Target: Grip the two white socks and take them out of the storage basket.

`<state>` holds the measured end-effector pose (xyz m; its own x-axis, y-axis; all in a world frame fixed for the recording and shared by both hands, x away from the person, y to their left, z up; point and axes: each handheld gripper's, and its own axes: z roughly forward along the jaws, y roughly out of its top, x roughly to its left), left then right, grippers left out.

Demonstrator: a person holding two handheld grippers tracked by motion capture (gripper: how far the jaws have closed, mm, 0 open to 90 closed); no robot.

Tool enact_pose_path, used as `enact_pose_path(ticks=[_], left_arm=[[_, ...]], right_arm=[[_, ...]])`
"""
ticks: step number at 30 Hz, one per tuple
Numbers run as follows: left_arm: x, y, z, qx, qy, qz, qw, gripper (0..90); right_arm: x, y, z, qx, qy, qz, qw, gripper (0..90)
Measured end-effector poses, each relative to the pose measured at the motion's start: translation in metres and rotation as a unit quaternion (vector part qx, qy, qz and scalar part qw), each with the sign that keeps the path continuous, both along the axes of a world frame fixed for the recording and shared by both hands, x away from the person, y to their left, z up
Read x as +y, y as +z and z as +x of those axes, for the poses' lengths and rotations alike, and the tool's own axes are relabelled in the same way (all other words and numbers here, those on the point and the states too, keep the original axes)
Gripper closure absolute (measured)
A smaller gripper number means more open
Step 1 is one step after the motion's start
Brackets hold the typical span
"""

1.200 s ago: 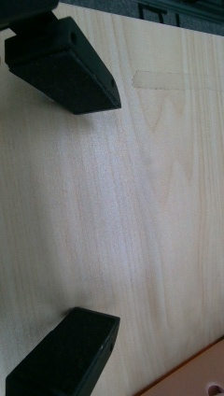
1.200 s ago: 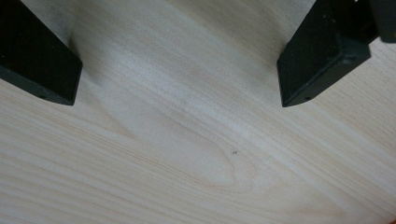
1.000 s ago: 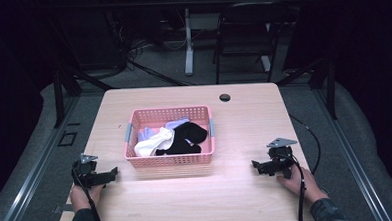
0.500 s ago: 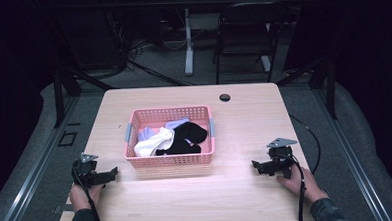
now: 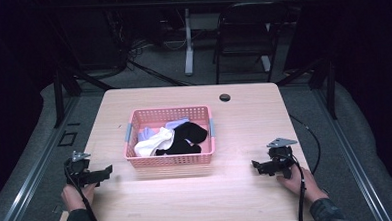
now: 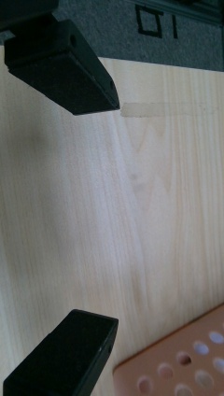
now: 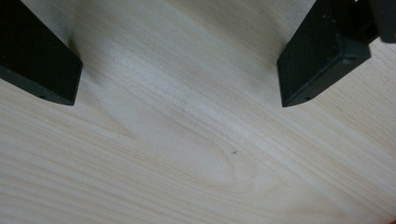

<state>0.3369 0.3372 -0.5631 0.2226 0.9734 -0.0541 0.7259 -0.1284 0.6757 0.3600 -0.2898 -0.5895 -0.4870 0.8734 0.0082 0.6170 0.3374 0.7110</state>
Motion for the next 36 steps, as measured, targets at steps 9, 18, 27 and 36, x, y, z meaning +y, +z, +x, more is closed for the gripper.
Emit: enact_pose_path(ticks=[9, 18, 27, 36], left_arm=[[-0.004, 0.029, -0.001, -0.017, -0.018, -0.006, 0.9997, 0.1], [-0.015, 0.06, -0.002, -0.033, -0.043, -0.003, 0.9985, 0.1], [-0.023, 0.076, 0.002, -0.029, -0.055, 0.007, 0.998, 0.1], [-0.029, 0.087, 0.007, -0.022, -0.069, 0.005, 0.9974, 0.0]], right_arm=[[0.0, 0.0, 0.0, 0.0, 0.0, 0.0, 1.0, 0.0], [0.0, 0.0, 0.0, -0.001, 0.0, 0.0, 1.0, 0.0], [0.0, 0.0, 0.0, -0.001, 0.0, 0.0, 1.0, 0.0], [0.0, 0.0, 0.0, -0.001, -0.001, 0.0, 1.0, 0.0]])
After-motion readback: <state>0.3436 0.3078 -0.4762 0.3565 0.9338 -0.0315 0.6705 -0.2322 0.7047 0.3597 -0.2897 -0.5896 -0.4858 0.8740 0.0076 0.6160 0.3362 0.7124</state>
